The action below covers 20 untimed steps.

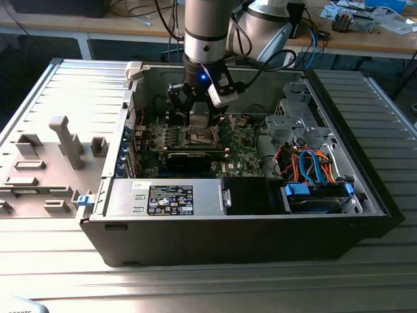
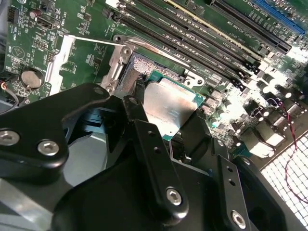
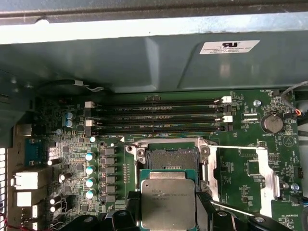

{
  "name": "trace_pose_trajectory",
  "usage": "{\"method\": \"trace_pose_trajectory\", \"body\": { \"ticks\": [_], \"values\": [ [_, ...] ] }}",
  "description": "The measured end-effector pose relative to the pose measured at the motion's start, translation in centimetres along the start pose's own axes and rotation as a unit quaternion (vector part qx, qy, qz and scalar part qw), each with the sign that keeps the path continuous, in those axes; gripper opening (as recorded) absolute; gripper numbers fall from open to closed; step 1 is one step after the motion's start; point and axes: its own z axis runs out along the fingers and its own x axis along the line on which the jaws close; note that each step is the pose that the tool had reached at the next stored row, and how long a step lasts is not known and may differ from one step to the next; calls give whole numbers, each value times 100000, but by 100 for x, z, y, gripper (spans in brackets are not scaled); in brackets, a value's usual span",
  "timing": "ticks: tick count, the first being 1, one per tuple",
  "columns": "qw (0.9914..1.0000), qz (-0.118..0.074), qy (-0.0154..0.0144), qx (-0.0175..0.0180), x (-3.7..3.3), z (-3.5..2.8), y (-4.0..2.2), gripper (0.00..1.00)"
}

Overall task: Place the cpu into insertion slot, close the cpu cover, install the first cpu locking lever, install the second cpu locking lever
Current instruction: 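Place the cpu into insertion slot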

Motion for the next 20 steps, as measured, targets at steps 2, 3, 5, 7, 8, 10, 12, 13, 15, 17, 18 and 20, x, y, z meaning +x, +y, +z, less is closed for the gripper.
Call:
{"method": "trace_pose_trajectory", "body": {
  "ticks": [2, 3, 5, 7, 8, 10, 12, 13, 15, 17, 18, 20],
  "values": [
    [100000, 0, 0, -2, 0, 28, -1, 54],
    [100000, 0, -3, -1, -1, 44, -1, 54],
    [100000, 0, 1, 2, -1, 81, -3, 54],
    [100000, 4, 0, 1, -3, 103, -3, 54],
    [100000, -48, -2, 7, -7, 114, -2, 54],
    [99999, -480, 18, 51, -16, 130, 2, 54],
    [99994, -1059, 33, 78, -29, 143, 11, 54],
    [99992, -1227, 39, 86, -51, 146, 24, 54],
    [99991, -1303, 42, 93, -84, 148, 42, 54],
    [99992, -1297, 40, 102, -88, 148, 44, 54],
    [99992, -1298, 42, 103, -88, 148, 44, 54],
    [99991, -1305, 41, 102, -90, 148, 44, 54]
  ]
}}
